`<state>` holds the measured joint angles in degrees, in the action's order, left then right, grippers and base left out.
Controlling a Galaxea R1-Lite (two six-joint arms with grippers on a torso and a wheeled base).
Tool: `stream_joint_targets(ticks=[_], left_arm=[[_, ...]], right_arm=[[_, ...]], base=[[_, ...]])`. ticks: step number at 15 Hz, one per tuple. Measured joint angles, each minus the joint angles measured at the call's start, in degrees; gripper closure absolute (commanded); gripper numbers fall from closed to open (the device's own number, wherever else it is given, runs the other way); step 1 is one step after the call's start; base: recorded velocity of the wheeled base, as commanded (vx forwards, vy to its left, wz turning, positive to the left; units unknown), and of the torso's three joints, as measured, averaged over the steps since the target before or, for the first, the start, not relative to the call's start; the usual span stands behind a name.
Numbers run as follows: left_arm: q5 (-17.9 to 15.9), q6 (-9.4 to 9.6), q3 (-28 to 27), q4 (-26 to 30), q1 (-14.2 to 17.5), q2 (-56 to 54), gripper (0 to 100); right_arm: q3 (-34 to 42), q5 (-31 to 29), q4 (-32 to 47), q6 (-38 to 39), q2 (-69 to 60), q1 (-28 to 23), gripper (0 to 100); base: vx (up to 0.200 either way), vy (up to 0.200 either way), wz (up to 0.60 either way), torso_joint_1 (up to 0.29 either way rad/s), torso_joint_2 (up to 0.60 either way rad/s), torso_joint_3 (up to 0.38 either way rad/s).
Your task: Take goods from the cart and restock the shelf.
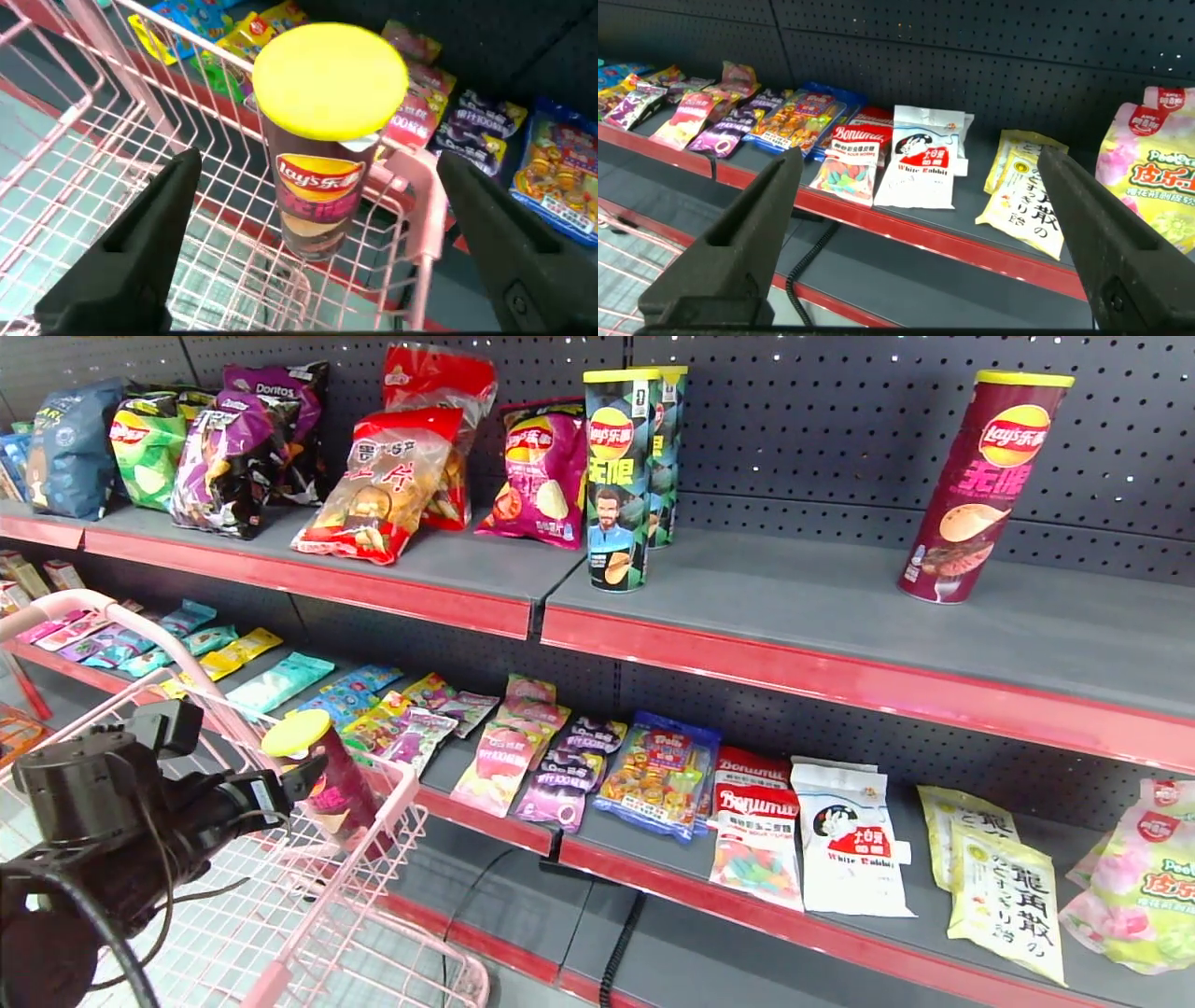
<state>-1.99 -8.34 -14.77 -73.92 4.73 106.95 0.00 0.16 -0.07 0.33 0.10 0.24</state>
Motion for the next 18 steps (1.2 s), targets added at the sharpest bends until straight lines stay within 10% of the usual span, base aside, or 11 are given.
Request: stream_joint_targets(ticks=[11,12,18], left_arm=[[-3.7,2.84,-7.0,-10.9,0.5,16.5,0],[-3.7,2.84,-7.9,-10.8,0.5,17.0,100],[-3.7,2.9,-7.9,-11.1,0.2,17.7,100]], right_arm=[[0.0,0.0,0.0,-0.1,0.0,0.0,0],[0.0,0.0,0.0,-0.1,0.0,0.0,0],[0.0,0.0,0.0,-0.1,0.0,0.0,0]], base=[[0.0,0.0,0.0,0.0,0.0,0.0],[0.0,0.0,0.0,0.0,0.0,0.0],[0.0,0.0,0.0,0.0,0.0,0.0]])
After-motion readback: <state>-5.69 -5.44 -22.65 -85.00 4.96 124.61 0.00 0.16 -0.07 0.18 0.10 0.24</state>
